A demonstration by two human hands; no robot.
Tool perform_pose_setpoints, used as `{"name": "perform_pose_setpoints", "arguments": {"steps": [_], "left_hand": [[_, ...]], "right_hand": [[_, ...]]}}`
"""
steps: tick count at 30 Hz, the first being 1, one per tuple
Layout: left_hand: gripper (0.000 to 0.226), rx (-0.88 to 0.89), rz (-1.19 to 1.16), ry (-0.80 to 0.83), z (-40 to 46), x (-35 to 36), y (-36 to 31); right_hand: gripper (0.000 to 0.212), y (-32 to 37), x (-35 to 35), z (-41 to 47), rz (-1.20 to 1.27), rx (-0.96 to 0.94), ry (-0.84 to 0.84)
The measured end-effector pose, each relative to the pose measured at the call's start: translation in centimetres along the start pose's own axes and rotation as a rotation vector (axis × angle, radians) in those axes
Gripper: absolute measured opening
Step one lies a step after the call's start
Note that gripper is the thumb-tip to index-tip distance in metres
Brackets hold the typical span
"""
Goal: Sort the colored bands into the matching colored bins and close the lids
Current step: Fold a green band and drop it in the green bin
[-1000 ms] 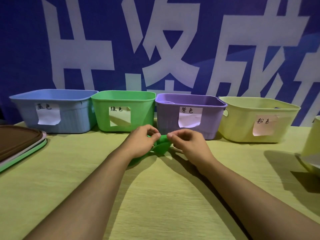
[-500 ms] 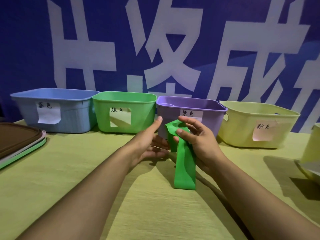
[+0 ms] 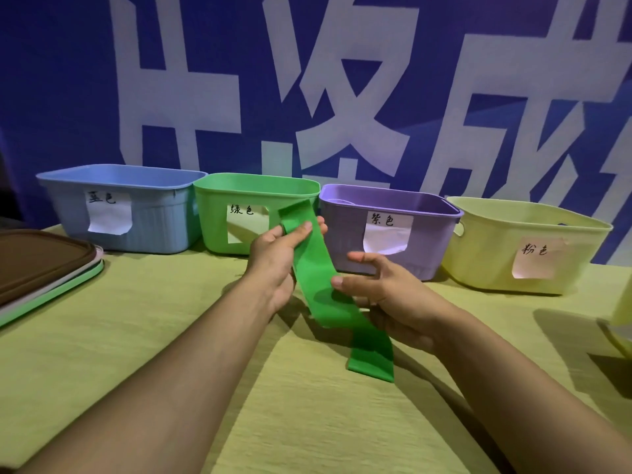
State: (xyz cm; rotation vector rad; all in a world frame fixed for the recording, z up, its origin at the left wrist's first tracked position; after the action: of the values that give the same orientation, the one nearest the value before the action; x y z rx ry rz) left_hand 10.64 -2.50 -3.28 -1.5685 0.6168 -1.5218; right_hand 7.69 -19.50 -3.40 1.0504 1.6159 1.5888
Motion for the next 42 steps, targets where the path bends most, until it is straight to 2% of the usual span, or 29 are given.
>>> {"name": "perform_pose_setpoints", "arguments": {"steps": [2,4,7,10,13,15,18,23,27,29,33,37,40,42], "left_hand": [[0.014,0.065,-0.027,-0.044,0.3,-0.4,-0.4],[0.013,0.098,-0.046,-0.069,0.5,-0.6,-0.5],[0.013,0.112,-0.042,-0.105,0.6,-0.8,-0.3],[0.009,0.119,-0.036,-0.155,0.8,-1.2,-0.4],[0.003,0.125,-0.027,-0.202,0.9,-1.7,-0.4],[0.002,0.124,-0.036,-0.219,1.0,-2.0,-0.5],[0.005,0.137,-0.026,-0.218,1.2,-2.1,-0.5],[0.007,0.148,-0.037,-0.199,1.3,-1.7,-0.5],[0.016,0.154,0.006,-0.111,1.1,-1.0,-0.4],[0.014,0.141,0.039,-0.042,0.7,-0.4,-0.1],[0.014,0.112,0.152,0.084,-0.2,0.9,0.8],[0.024,0.099,0.246,0.139,-0.9,1.6,1.3],[0.025,0.096,0.301,0.174,-1.3,1.9,1.4],[0.021,0.095,0.330,0.205,-1.6,2.2,1.4]], "right_hand": [[0.057,-0.3,-0.6,-0.1,-0.132,0.062,0.034],[0.053,-0.2,-1.0,-0.3,-0.372,0.039,0.027],[0.030,0.8,-1.4,-0.9,-0.808,0.026,-0.015],[0.035,1.1,-2.0,-1.2,-1.057,0.087,-0.049],[0.039,1.0,-2.5,-1.1,-1.133,0.109,-0.084],[0.032,1.1,-2.9,-1.0,-1.122,0.121,-0.101],[0.026,1.2,-3.0,-1.3,-0.958,0.144,-0.056],[0.032,1.3,-2.2,-2.2,-0.528,0.096,0.206],[0.028,1.1,-0.9,-2.9,-0.447,0.114,0.468],[0.020,0.9,-0.4,-3.0,-0.493,0.143,0.505],[0.014,0.4,-0.5,-2.8,-0.653,0.231,0.445],[0.034,0.7,-1.1,-2.8,-0.857,0.340,0.342],[0.052,1.3,-2.3,-3.1,-1.130,0.403,0.233],[0.060,1.9,-3.5,-2.9,-1.269,0.365,0.128]]}}
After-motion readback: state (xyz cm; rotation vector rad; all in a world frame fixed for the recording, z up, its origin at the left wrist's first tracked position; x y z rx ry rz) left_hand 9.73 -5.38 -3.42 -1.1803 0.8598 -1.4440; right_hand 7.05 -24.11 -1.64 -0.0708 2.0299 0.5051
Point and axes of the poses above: each hand's wrist, its own z-axis towards the middle knuckle, its own x-axis out of the palm, y = z × x, the point moved 3 cm from there along z, towards the middle knuckle, and after that the axes turned 3 degrees about -z, right-handed, at the moved point
